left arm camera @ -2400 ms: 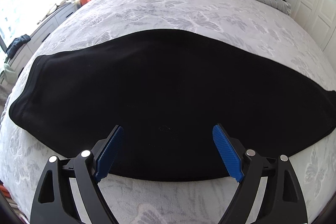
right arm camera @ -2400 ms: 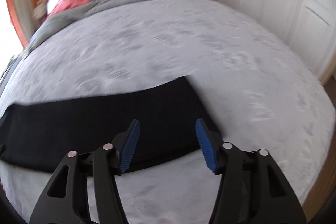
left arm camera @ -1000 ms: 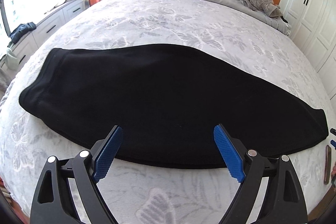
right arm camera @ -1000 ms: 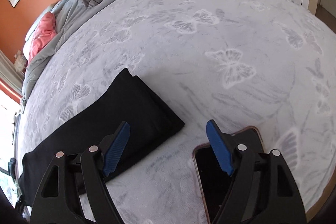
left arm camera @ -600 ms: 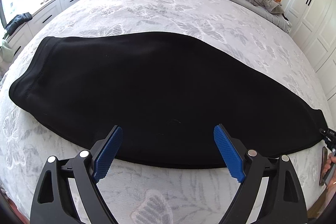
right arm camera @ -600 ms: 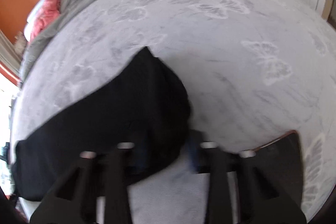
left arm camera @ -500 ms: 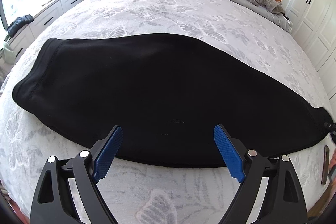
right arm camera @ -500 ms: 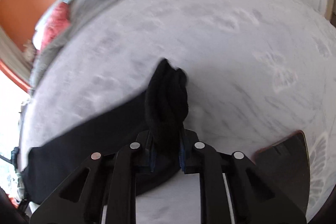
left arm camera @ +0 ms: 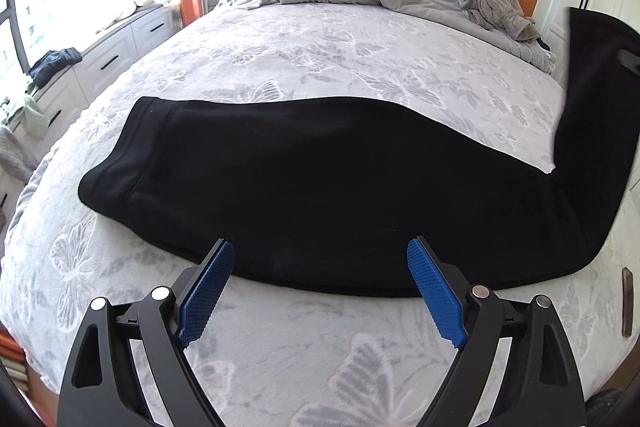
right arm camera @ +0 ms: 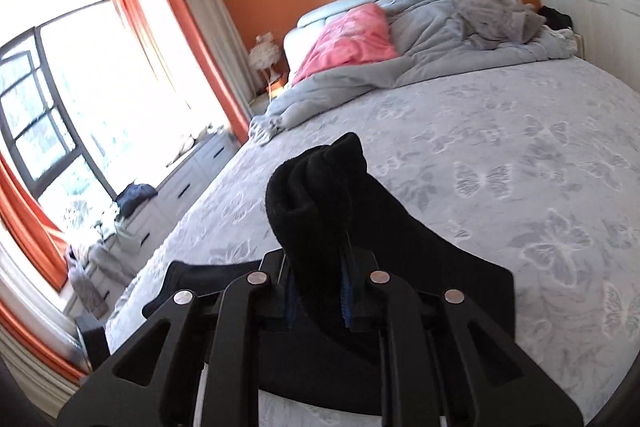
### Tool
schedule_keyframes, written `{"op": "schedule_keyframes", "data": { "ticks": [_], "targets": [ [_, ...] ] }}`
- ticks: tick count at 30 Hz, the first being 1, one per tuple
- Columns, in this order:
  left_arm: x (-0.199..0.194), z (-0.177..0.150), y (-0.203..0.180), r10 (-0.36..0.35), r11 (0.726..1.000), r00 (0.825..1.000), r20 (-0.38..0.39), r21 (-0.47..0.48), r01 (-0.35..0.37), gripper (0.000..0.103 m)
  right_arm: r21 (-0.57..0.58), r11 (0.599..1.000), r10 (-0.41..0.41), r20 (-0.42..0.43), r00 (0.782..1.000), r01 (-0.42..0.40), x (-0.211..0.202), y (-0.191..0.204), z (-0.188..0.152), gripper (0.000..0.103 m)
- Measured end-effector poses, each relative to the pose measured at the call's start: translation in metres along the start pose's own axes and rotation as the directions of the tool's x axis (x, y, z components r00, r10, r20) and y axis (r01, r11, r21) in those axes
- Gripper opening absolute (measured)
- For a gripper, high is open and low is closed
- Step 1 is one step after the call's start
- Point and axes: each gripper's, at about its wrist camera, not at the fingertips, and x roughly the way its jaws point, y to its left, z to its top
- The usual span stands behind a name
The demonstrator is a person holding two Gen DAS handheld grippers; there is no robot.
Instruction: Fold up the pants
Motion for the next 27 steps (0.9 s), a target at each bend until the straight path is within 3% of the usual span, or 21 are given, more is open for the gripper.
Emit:
{"op": "schedule_keyframes", "data": {
  "ticks": [5, 13, 15, 16, 17, 18, 20, 22, 24, 26, 27],
  "targets": [
    [-0.009, -0.003, 0.015, 0.001, 1.000, 1.000, 0.008, -0.014, -0.001, 0.086, -0.076, 0.997, -0.016, -0.133, 0.991, 0.006, 0.069, 0.045, -0.043, 0.016],
    [-0.011, -0.008, 0.042, 0.007, 0.998, 1.000, -0.004, -0.055, -0.007, 0.086, -0.086, 0.996, -0.041, -0.263, 0.964, 0.019, 0.131, 0.055, -0.083, 0.018],
    [-0.010, -0.006, 0.048, -0.002, 0.997, 1.000, -0.010, -0.072, 0.001, 0.086, -0.123, 0.992, -0.063, -0.323, 0.944, 0.024, 0.149, 0.056, -0.097, 0.025],
    [-0.010, -0.005, 0.052, -0.007, 0.996, 1.000, -0.010, -0.084, 0.006, 0.086, -0.134, 0.991, -0.065, -0.368, 0.928, 0.017, 0.158, 0.057, -0.106, 0.034],
    [-0.011, -0.004, 0.055, -0.013, 0.995, 1.000, -0.009, -0.100, 0.012, 0.086, -0.133, 0.991, -0.067, -0.411, 0.909, 0.012, 0.165, 0.056, -0.115, 0.036],
    [-0.011, -0.003, 0.059, -0.020, 0.993, 1.000, -0.007, -0.114, 0.019, 0.086, -0.135, 0.991, -0.072, -0.433, 0.898, 0.015, 0.165, 0.053, -0.121, 0.036],
    [-0.011, 0.001, 0.067, -0.035, 0.988, 0.999, -0.008, -0.153, 0.033, 0.086, -0.089, 0.996, -0.030, -0.408, 0.912, -0.007, 0.145, 0.045, -0.116, 0.037],
    [-0.013, 0.003, 0.075, -0.037, 0.981, 0.999, 0.007, -0.188, 0.038, 0.086, -0.036, 0.999, -0.026, -0.337, 0.941, 0.014, 0.104, 0.025, -0.097, 0.066],
    [-0.013, 0.005, 0.078, -0.028, 0.979, 1.000, 0.013, -0.201, 0.030, 0.086, -0.049, 0.989, -0.150, -0.249, 0.957, 0.142, 0.062, -0.004, -0.084, 0.079],
    [-0.012, 0.006, 0.079, -0.027, 0.978, 1.000, 0.008, -0.206, 0.028, 0.086, -0.089, 0.959, -0.283, -0.214, 0.935, 0.270, 0.033, -0.035, -0.083, 0.081],
    [-0.011, 0.006, 0.078, -0.028, 0.978, 1.000, 0.007, -0.208, 0.028, 0.086, -0.093, 0.939, -0.344, -0.217, 0.914, 0.331, 0.020, -0.057, -0.086, 0.081]
  ]
}}
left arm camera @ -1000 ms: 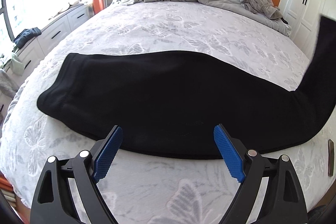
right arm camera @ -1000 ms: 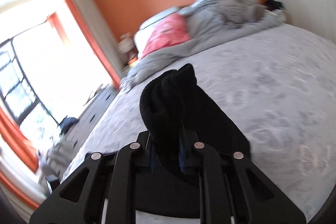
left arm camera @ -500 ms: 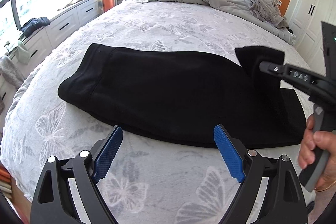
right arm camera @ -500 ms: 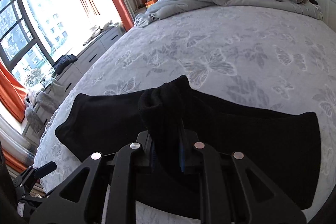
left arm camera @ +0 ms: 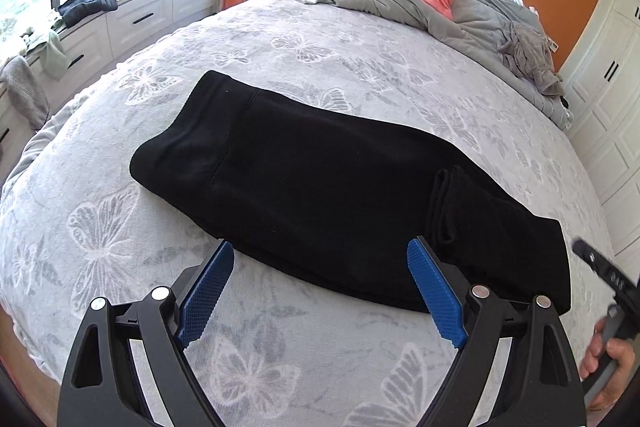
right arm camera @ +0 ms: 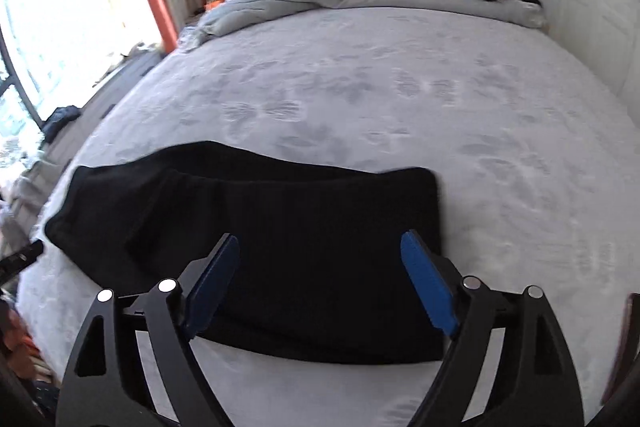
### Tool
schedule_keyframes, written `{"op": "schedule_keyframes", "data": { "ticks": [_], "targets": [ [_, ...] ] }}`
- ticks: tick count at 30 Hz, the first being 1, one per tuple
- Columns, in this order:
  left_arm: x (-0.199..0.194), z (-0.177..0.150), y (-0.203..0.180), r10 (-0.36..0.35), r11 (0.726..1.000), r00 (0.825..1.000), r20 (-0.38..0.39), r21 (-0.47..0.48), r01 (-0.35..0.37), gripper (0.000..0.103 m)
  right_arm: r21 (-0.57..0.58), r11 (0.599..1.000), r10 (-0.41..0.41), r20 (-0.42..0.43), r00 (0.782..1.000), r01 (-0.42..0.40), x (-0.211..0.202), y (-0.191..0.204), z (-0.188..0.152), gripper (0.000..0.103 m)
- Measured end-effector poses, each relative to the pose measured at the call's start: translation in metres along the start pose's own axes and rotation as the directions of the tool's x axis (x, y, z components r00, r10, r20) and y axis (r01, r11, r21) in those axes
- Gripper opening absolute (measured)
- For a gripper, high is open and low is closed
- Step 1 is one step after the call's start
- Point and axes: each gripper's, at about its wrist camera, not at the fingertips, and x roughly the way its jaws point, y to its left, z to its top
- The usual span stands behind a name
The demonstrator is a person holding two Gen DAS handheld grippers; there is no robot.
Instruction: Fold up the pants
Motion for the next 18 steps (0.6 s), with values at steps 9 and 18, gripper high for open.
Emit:
{"op": "schedule_keyframes", "data": {
  "ticks": [9, 18],
  "targets": [
    [0.011, -0.002, -0.025, -0.014, 1.000, 1.000, -0.019, 0.010, 0.014, 0.086, 0.400, 0.905, 0.214, -0.138, 0.967, -0.144, 0.062, -0.097, -0.057, 0.084],
    [0.027, -0.001, -0.053, -0.023, 0.999, 0.999, -0.039, 0.025, 0.024, 0.086, 0.317, 0.913, 0.269, 0.001, 0.963, -0.256, 0.000, -0.083, -0.026, 0.020]
  ]
}}
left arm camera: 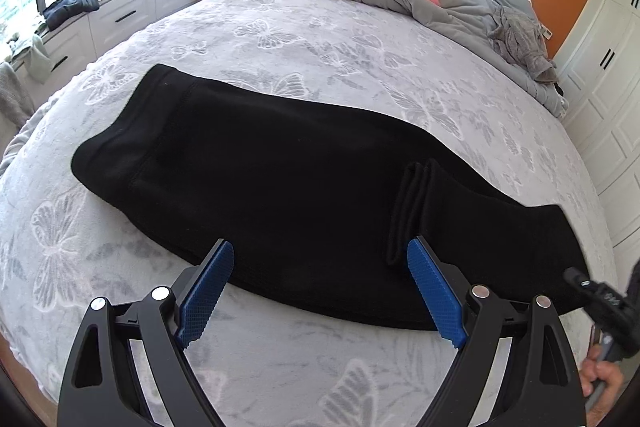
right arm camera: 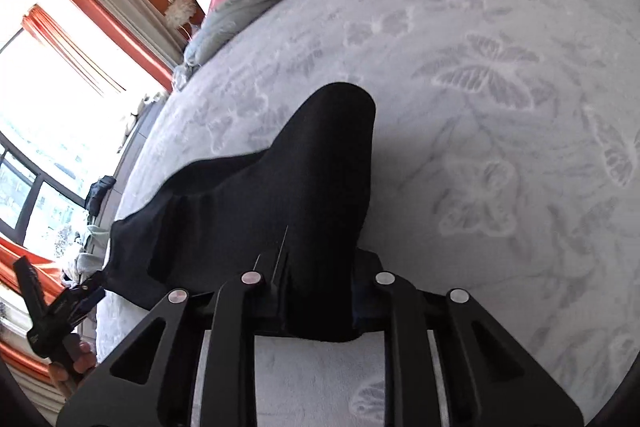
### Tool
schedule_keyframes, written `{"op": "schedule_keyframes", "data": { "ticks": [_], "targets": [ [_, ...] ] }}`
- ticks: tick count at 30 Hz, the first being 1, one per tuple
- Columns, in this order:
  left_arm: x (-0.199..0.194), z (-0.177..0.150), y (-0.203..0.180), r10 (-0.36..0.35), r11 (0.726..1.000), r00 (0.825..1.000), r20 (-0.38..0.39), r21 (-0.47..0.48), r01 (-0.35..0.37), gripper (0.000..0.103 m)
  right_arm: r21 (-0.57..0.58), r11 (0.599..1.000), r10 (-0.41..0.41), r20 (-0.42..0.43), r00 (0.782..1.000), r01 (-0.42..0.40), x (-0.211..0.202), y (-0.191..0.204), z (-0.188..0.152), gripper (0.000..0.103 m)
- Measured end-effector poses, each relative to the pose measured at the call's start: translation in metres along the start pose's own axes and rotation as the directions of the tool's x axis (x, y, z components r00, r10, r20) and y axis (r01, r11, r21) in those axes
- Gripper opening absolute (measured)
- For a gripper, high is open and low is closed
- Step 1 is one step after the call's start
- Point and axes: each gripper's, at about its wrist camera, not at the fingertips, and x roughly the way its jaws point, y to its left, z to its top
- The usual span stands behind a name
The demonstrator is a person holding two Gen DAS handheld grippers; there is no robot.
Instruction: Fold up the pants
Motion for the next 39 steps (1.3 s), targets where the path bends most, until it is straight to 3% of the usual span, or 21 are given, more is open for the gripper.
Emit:
{"op": "schedule_keyframes", "data": {
  "ticks": [2, 4, 6, 8, 11, 12, 13, 14, 16, 20, 21, 22, 24, 27, 29, 31, 32, 33, 35, 37, 39],
  "targets": [
    [0.003, -0.001, -0.005, -0.005, 1.000, 1.000, -0.007, 0.020, 0.005, 0.086, -0.021, 1.000, -0.015, 0.018, 1.000, 0.015, -0.018, -0.005, 0.003, 0.020],
    [0.008, -0.003, -0.009, 0.001, 0.999, 1.000, -0.016, 0.037, 0.000, 0.086, -0.041, 0.993, -0.111, 0.042, 0.993, 0.113, -0.024, -0.019, 0.001, 0.021],
    [0.016, -0.004, -0.011, -0.011, 0.999, 0.999, -0.051, 0.043, 0.013, 0.086, -0.106, 0.966, -0.241, -0.023, 0.970, 0.237, 0.002, -0.036, -0.005, 0.027],
    [0.019, -0.004, -0.010, -0.012, 0.999, 0.997, -0.075, 0.038, 0.015, 0.086, -0.078, 0.954, -0.294, -0.076, 0.953, 0.288, 0.015, -0.050, -0.015, 0.032],
    [0.011, -0.006, -0.001, -0.001, 1.000, 0.999, -0.041, 0.018, 0.001, 0.086, -0.222, 0.901, -0.353, 0.123, 0.927, 0.373, -0.020, 0.004, -0.017, 0.040],
    [0.007, -0.006, 0.002, 0.011, 1.000, 1.000, -0.026, 0.018, -0.010, 0.086, -0.309, 0.880, -0.319, 0.178, 0.931, 0.360, -0.028, 0.034, -0.020, 0.048],
    [0.006, -0.007, 0.004, 0.026, 0.999, 1.000, -0.016, 0.023, -0.026, 0.086, -0.378, 0.876, -0.252, 0.170, 0.953, 0.299, -0.027, 0.057, -0.023, 0.050],
    [0.004, -0.007, 0.005, 0.045, 0.999, 0.999, -0.007, 0.030, -0.045, 0.086, -0.444, 0.869, -0.187, 0.120, 0.975, 0.221, -0.017, 0.085, -0.031, 0.049],
    [0.002, -0.007, 0.008, 0.062, 0.997, 0.998, -0.002, 0.036, -0.062, 0.086, -0.534, 0.836, -0.124, 0.037, 0.992, 0.125, 0.012, 0.126, -0.046, 0.052],
    [-0.001, -0.009, 0.014, 0.057, 0.998, 0.998, -0.010, 0.034, -0.057, 0.086, -0.646, 0.760, -0.144, -0.053, 0.988, 0.076, 0.083, 0.176, -0.073, 0.062],
    [-0.003, -0.009, 0.017, 0.057, 0.998, 0.998, -0.007, 0.039, -0.057, 0.086, -0.652, 0.753, -0.170, -0.065, 0.983, 0.087, 0.100, 0.180, -0.077, 0.060],
    [-0.005, -0.010, 0.020, 0.062, 0.997, 0.998, -0.002, 0.043, -0.062, 0.086, -0.653, 0.750, -0.200, -0.073, 0.977, 0.104, 0.118, 0.179, -0.075, 0.031],
    [-0.009, -0.010, 0.028, 0.062, 0.997, 0.998, 0.001, 0.041, -0.062, 0.086, -0.608, 0.788, -0.192, -0.095, 0.977, 0.096, 0.130, 0.179, -0.067, 0.009],
    [-0.016, -0.005, 0.052, 0.055, 0.998, 0.998, 0.013, -0.012, -0.055, 0.086, -0.586, 0.806, -0.140, -0.056, 0.989, 0.081, 0.096, 0.193, -0.066, 0.009],
    [-0.017, -0.001, 0.074, 0.040, 0.995, 0.999, 0.021, -0.088, -0.038, 0.086, -0.628, 0.772, -0.149, -0.029, 0.988, 0.098, 0.093, 0.207, -0.072, 0.016],
    [-0.011, 0.006, 0.097, 0.022, 0.983, 1.000, 0.008, -0.184, -0.020, 0.086, -0.658, 0.746, -0.192, -0.060, 0.980, 0.106, 0.108, 0.207, -0.077, 0.033],
    [-0.006, 0.010, 0.108, 0.014, 0.972, 1.000, 0.000, -0.237, -0.013, 0.086, -0.666, 0.735, -0.221, -0.055, 0.974, 0.129, 0.113, 0.204, -0.080, 0.032],
    [-0.001, 0.012, 0.119, 0.004, 0.957, 1.000, -0.008, -0.290, -0.006, 0.086, -0.656, 0.742, -0.222, -0.046, 0.974, 0.138, 0.109, 0.199, -0.080, 0.033],
    [0.013, 0.015, 0.138, -0.008, 0.922, 1.000, -0.015, -0.388, 0.001, 0.086, -0.608, 0.785, -0.176, -0.033, 0.984, 0.120, 0.087, 0.188, -0.073, 0.047],
    [0.030, 0.012, 0.150, 0.020, 0.891, 0.999, -0.049, -0.451, -0.040, 0.086, -0.577, 0.806, -0.155, 0.008, 0.988, 0.131, 0.066, 0.179, -0.065, 0.078],
    [0.050, 0.006, 0.162, 0.005, 0.854, 0.996, -0.087, -0.518, -0.050, 0.086, -0.586, 0.789, -0.174, 0.072, 0.982, 0.183, 0.048, 0.172, -0.060, 0.082]
  ]
}}
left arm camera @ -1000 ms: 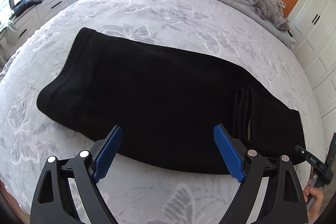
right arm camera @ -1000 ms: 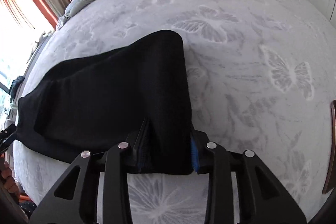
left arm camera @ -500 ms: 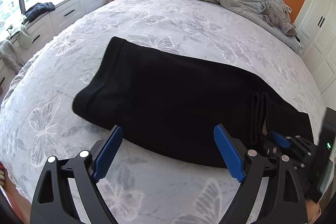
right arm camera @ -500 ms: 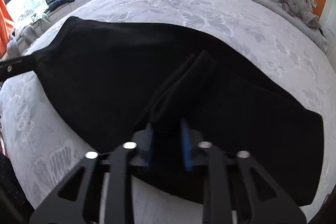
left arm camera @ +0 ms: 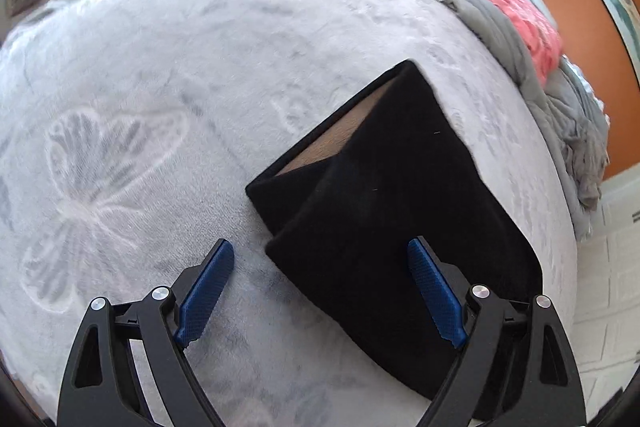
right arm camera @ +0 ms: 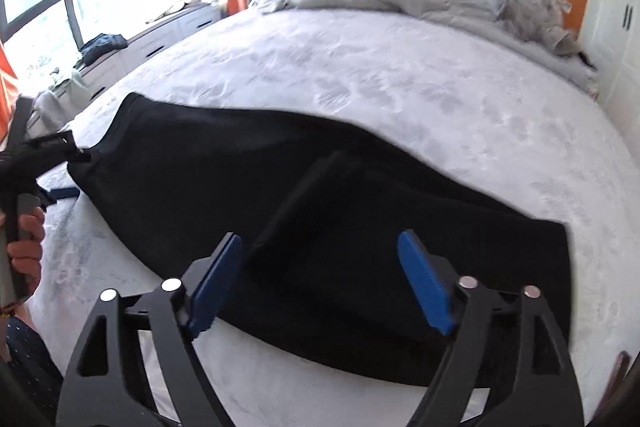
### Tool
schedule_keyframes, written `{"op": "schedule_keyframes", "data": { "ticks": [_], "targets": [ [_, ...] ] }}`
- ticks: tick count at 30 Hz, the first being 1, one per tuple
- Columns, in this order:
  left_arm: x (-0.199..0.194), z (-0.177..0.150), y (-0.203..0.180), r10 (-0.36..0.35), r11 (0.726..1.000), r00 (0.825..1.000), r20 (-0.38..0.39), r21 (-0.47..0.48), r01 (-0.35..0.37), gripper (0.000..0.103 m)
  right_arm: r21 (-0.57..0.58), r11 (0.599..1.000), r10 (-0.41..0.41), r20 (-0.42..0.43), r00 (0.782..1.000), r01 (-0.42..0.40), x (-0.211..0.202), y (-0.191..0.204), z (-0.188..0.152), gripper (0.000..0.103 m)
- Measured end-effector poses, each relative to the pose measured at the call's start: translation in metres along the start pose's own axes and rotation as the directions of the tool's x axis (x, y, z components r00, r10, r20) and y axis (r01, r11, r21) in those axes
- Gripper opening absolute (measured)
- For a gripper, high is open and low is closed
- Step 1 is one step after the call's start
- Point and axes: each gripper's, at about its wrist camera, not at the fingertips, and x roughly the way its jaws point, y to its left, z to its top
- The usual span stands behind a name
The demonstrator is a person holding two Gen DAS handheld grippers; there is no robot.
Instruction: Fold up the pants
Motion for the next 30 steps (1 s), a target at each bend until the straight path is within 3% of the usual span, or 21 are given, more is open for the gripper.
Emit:
{"op": "schedule_keyframes", "data": {
  "ticks": [1, 2, 3, 4, 5, 7, 9, 12, 13, 15, 16, 19, 21, 23, 25, 26, 28, 30],
  "targets": [
    [0.000, 0.000, -0.001, 0.007, 1.000, 0.999, 0.032, -0.015, -0.007, 0.084, -0.016, 0.999, -0.035, 0.013, 0.999, 0.035, -0.007, -0.006, -0.002, 0.086],
    [-0.003, 0.000, -0.008, 0.003, 1.000, 0.999, 0.054, 0.001, -0.003, 0.076, -0.025, 0.998, -0.058, 0.023, 0.998, 0.059, -0.011, -0.012, -0.004, 0.088],
    [-0.003, 0.000, -0.018, -0.039, 0.999, 0.998, 0.050, 0.039, 0.037, 0.060, -0.026, 0.997, -0.073, 0.030, 0.997, 0.074, -0.013, -0.018, -0.006, 0.090],
    [-0.001, -0.001, -0.030, -0.045, 0.997, 0.999, 0.029, 0.069, 0.042, 0.020, -0.025, 0.995, -0.093, 0.033, 0.995, 0.094, -0.014, -0.025, -0.010, 0.090],
    [-0.007, -0.004, -0.041, -0.022, 0.996, 0.998, 0.051, 0.084, 0.018, 0.011, -0.014, 0.993, -0.119, 0.036, 0.992, 0.120, -0.013, -0.033, -0.015, 0.090],
    [-0.029, -0.012, -0.065, -0.065, 0.991, 0.989, 0.130, 0.126, 0.049, 0.010, 0.043, 0.991, -0.125, 0.034, 0.992, 0.123, -0.010, -0.052, -0.021, 0.090],
    [-0.061, -0.029, -0.105, -0.152, 0.969, 0.972, 0.179, 0.222, 0.111, 0.010, 0.138, 0.986, -0.099, 0.017, 0.995, 0.095, -0.006, -0.074, -0.029, 0.090],
    [-0.093, -0.073, -0.166, -0.235, 0.895, 0.948, 0.214, 0.427, 0.126, 0.011, 0.219, 0.972, -0.086, -0.002, 0.996, 0.084, -0.007, -0.095, -0.030, 0.090],
    [-0.093, -0.096, -0.189, -0.248, 0.849, 0.950, 0.190, 0.514, 0.119, 0.016, 0.232, 0.970, -0.076, 0.004, 0.997, 0.073, -0.009, -0.100, -0.029, 0.090],
    [-0.075, -0.137, -0.221, -0.242, 0.759, 0.965, 0.104, 0.640, 0.121, 0.035, 0.250, 0.966, -0.075, 0.003, 0.997, 0.072, -0.007, -0.109, -0.027, 0.090],
    [-0.061, -0.157, -0.232, -0.234, 0.709, 0.972, 0.038, 0.690, 0.144, 0.057, 0.261, 0.962, -0.077, -0.007, 0.997, 0.076, -0.005, -0.112, -0.027, 0.090],
    [-0.040, -0.199, -0.231, -0.160, 0.671, 0.986, -0.044, 0.728, 0.142, 0.059, 0.303, 0.951, -0.053, -0.044, 0.998, 0.064, 0.003, -0.123, -0.029, 0.090],
    [-0.051, -0.209, -0.220, -0.174, 0.646, 0.982, -0.077, 0.743, 0.173, 0.064, 0.322, 0.947, -0.011, -0.043, 0.999, 0.024, 0.003, -0.126, -0.028, 0.090],
    [-0.068, -0.203, -0.210, -0.206, 0.655, 0.978, -0.026, 0.739, 0.158, 0.087, 0.334, 0.942, 0.051, -0.020, 0.998, -0.041, 0.002, -0.123, -0.028, 0.090],
    [-0.085, -0.189, -0.189, -0.237, 0.685, 0.970, 0.064, 0.718, 0.120, 0.088, 0.360, 0.925, 0.139, -0.012, 0.990, -0.126, 0.008, -0.120, -0.026, 0.090],
    [-0.090, -0.182, -0.180, -0.225, 0.701, 0.968, 0.111, 0.708, 0.082, 0.088, 0.388, 0.900, 0.219, -0.006, 0.976, -0.200, 0.015, -0.118, -0.024, 0.090],
    [-0.091, -0.166, -0.166, -0.165, 0.730, 0.971, 0.173, 0.683, 0.002, 0.088, 0.451, 0.845, 0.323, -0.001, 0.946, -0.287, 0.028, -0.114, -0.018, 0.090],
    [-0.087, -0.151, -0.151, -0.120, 0.757, 0.973, 0.199, 0.652, -0.040, 0.087, 0.483, 0.814, 0.371, -0.004, 0.929, -0.323, 0.041, -0.104, -0.009, 0.090]
  ]
}}
